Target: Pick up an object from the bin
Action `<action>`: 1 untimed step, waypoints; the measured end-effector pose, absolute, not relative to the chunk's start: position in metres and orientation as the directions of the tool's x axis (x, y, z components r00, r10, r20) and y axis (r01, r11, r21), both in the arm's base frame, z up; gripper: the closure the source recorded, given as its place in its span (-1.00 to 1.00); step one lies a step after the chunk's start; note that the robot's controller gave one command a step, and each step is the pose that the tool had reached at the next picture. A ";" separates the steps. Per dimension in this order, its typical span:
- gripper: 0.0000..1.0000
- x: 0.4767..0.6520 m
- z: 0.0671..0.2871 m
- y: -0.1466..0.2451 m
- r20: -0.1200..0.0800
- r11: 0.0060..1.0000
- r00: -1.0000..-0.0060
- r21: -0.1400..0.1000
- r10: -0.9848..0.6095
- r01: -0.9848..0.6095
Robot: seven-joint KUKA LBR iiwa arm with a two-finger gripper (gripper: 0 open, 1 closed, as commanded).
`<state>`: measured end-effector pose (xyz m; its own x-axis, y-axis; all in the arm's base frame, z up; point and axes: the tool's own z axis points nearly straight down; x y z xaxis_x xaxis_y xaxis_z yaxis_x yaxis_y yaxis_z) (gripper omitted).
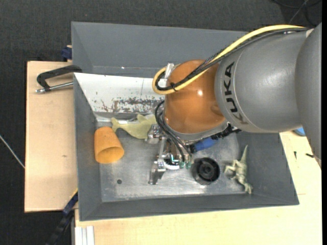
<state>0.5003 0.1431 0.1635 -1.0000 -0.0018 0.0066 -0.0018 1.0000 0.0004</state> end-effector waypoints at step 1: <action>-1.00 0.546 0.207 0.069 -0.013 0.999 -0.999 -0.002 -0.040 -0.040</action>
Offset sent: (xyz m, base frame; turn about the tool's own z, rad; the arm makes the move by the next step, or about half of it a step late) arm 0.0416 -0.0692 0.0396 -0.0453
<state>0.5459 0.0692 0.2066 -0.9991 -0.0402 -0.0128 -0.0401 0.9992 -0.0017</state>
